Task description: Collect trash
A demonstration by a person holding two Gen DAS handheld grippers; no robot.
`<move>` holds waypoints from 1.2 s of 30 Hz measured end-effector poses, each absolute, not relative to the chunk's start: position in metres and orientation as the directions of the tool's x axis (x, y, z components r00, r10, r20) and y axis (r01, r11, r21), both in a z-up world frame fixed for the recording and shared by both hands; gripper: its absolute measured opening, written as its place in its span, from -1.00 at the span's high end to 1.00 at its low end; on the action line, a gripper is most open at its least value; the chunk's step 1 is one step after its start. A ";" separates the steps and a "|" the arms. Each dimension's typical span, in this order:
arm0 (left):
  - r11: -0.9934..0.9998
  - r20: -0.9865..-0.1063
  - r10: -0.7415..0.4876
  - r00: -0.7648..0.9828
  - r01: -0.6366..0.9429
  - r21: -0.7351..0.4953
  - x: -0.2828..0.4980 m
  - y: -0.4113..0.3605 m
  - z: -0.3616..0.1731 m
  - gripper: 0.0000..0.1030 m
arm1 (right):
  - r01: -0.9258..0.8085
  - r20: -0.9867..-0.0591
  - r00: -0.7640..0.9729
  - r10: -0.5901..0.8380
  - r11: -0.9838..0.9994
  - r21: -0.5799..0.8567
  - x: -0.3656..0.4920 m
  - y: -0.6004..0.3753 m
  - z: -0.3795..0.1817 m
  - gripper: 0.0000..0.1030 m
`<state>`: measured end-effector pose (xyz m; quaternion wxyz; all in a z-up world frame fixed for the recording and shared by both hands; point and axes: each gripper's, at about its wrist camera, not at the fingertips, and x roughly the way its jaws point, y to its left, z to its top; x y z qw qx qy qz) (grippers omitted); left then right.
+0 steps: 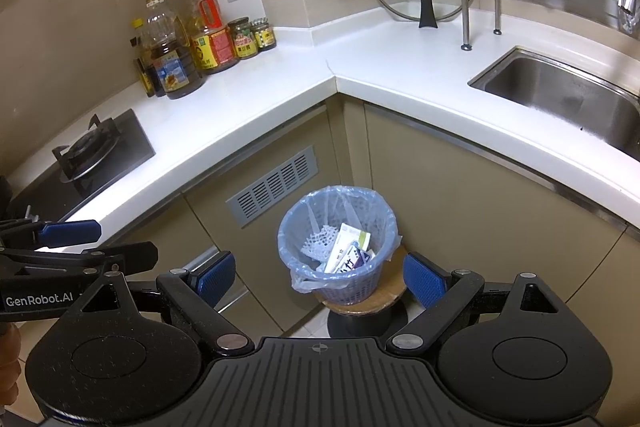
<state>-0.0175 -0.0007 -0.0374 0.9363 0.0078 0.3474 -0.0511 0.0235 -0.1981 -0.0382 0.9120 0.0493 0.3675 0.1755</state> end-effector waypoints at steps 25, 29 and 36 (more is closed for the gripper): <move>0.996 -0.654 -0.083 0.752 0.086 -0.026 -0.012 0.002 -0.039 -0.49 | -0.295 -0.656 0.663 0.362 0.931 0.215 0.033 -0.189 -0.038 -0.76; 0.996 -0.654 -0.084 0.752 0.088 -0.027 -0.012 0.002 -0.039 -0.49 | -0.294 -0.656 0.663 0.361 0.931 0.216 0.033 -0.188 -0.038 -0.76; 0.996 -0.654 -0.083 0.752 0.087 -0.026 -0.012 0.002 -0.038 -0.49 | -0.295 -0.656 0.662 0.362 0.931 0.215 0.034 -0.189 -0.038 -0.76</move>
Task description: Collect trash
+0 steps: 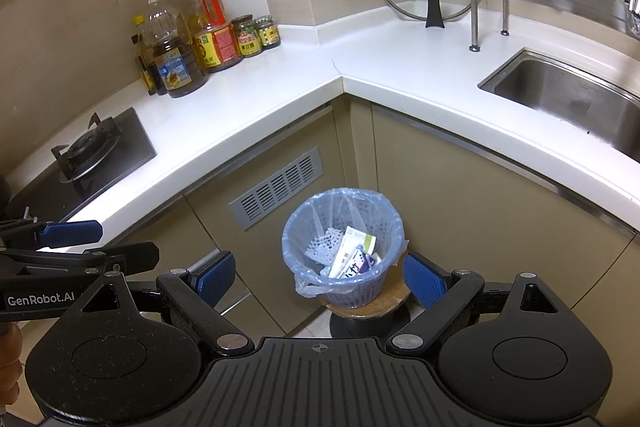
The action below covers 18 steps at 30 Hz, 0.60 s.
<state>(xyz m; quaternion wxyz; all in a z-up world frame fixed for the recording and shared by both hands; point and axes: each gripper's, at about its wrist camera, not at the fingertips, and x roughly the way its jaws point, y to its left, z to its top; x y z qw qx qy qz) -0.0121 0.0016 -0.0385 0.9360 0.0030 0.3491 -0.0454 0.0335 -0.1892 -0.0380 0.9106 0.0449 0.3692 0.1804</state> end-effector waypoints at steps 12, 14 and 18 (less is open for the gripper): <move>0.996 -0.652 -0.083 0.753 0.085 -0.029 -0.011 0.002 -0.038 -0.49 | -0.296 -0.656 0.662 0.362 0.931 0.215 0.034 -0.190 -0.038 -0.76; 0.996 -0.653 -0.083 0.753 0.085 -0.029 -0.011 0.002 -0.038 -0.49 | -0.296 -0.655 0.663 0.362 0.931 0.215 0.034 -0.190 -0.038 -0.76; 0.996 -0.652 -0.084 0.754 0.086 -0.029 -0.009 0.001 -0.036 -0.49 | -0.295 -0.655 0.663 0.362 0.931 0.216 0.034 -0.190 -0.038 -0.76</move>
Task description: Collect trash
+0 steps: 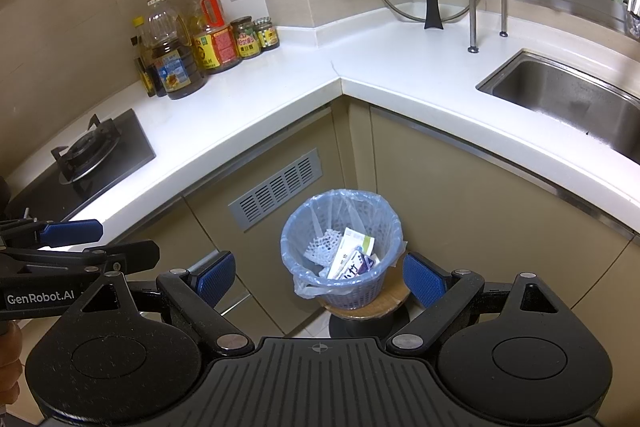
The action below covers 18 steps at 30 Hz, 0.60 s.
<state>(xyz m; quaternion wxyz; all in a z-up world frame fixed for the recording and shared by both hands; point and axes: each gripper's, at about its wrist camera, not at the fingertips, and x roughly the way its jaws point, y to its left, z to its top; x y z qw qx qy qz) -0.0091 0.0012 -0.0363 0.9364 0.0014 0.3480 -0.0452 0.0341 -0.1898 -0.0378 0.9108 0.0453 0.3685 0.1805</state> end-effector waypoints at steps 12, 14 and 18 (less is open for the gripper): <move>0.996 -0.649 -0.086 0.756 0.088 -0.029 -0.007 -0.003 -0.033 -0.49 | -0.292 -0.651 0.667 0.362 0.931 0.218 0.039 -0.193 -0.034 -0.76; 0.996 -0.649 -0.086 0.756 0.089 -0.029 -0.007 -0.003 -0.033 -0.49 | -0.292 -0.652 0.666 0.362 0.931 0.218 0.039 -0.193 -0.034 -0.76; 0.996 -0.647 -0.087 0.757 0.090 -0.029 -0.006 -0.006 -0.033 -0.49 | -0.291 -0.651 0.667 0.362 0.931 0.219 0.039 -0.193 -0.033 -0.76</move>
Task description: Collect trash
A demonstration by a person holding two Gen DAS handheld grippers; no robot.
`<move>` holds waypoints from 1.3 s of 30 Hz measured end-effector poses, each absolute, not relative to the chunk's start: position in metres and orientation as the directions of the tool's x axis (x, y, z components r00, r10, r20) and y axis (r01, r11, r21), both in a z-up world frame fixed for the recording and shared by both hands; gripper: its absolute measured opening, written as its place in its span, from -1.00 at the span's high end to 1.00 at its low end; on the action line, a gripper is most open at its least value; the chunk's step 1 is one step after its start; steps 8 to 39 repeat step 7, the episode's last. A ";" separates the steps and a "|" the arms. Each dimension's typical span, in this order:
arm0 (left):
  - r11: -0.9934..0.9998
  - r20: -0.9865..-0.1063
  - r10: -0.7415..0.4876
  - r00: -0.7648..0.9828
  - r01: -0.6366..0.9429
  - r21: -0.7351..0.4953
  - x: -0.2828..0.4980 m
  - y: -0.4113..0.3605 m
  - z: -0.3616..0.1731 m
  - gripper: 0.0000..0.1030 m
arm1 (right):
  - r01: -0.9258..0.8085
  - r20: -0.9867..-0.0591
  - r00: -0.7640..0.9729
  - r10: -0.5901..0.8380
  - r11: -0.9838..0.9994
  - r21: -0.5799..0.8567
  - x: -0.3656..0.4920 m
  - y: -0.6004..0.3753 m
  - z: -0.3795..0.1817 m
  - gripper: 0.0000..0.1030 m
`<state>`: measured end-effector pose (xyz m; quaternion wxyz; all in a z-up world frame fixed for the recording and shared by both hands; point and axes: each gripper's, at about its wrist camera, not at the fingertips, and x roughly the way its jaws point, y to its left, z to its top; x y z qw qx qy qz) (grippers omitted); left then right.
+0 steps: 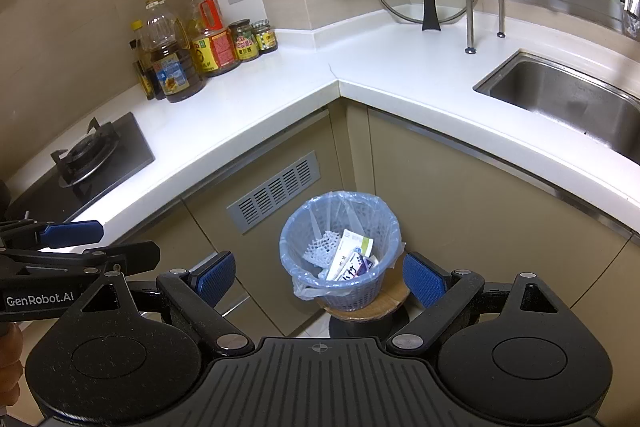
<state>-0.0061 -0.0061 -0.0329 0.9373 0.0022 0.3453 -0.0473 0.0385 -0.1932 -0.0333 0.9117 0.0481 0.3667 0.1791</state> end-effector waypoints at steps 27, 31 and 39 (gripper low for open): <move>0.995 -0.642 -0.092 0.761 0.094 -0.031 -0.005 -0.003 -0.031 -0.49 | -0.288 -0.651 0.669 0.360 0.932 0.219 0.040 -0.194 -0.032 -0.76; 0.995 -0.642 -0.092 0.761 0.094 -0.031 -0.005 -0.003 -0.031 -0.49 | -0.288 -0.651 0.669 0.360 0.932 0.219 0.040 -0.194 -0.032 -0.76; 0.995 -0.642 -0.092 0.761 0.094 -0.031 -0.005 -0.003 -0.031 -0.49 | -0.288 -0.651 0.669 0.360 0.932 0.219 0.040 -0.194 -0.032 -0.76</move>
